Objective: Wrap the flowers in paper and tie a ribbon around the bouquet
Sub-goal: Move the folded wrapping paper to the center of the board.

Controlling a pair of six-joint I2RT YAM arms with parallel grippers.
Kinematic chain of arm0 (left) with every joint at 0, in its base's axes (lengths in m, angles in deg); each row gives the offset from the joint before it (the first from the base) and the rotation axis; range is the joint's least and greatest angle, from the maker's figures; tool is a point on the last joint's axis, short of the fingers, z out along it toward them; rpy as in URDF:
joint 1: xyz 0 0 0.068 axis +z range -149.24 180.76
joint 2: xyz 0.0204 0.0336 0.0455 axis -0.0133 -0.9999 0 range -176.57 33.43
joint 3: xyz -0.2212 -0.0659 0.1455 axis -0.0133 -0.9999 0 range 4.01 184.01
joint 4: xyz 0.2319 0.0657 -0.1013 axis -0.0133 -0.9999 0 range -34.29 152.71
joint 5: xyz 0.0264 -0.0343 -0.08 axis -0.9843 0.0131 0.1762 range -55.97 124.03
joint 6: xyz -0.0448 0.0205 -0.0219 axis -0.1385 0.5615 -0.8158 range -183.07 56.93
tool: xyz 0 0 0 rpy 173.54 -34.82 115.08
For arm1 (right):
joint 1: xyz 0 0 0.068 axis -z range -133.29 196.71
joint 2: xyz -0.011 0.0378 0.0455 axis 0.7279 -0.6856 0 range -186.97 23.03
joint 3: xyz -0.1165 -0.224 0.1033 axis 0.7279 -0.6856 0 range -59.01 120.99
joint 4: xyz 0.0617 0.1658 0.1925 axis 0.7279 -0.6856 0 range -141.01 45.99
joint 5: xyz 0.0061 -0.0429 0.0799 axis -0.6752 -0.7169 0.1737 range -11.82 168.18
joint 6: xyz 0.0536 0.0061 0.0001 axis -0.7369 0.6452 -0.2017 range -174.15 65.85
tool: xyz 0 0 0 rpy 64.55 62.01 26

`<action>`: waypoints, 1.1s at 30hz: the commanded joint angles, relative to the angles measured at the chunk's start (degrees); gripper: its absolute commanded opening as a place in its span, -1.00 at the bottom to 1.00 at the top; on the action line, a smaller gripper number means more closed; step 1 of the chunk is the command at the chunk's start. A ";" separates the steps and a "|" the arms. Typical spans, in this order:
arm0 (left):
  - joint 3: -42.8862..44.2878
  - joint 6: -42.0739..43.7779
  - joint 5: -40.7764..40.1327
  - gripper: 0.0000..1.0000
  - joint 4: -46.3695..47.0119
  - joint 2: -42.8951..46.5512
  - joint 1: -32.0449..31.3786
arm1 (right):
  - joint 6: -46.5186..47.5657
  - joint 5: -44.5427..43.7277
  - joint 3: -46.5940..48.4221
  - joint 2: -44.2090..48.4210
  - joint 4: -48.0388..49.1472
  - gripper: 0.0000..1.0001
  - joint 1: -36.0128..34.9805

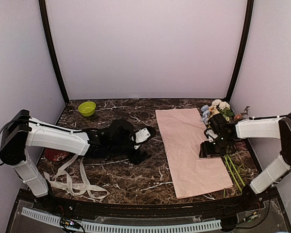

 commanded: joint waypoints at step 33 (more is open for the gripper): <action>-9.98 28.76 4.27 0.58 -33.41 13.55 -1.66 | -13.08 3.89 11.46 -8.70 3.20 0.28 -20.78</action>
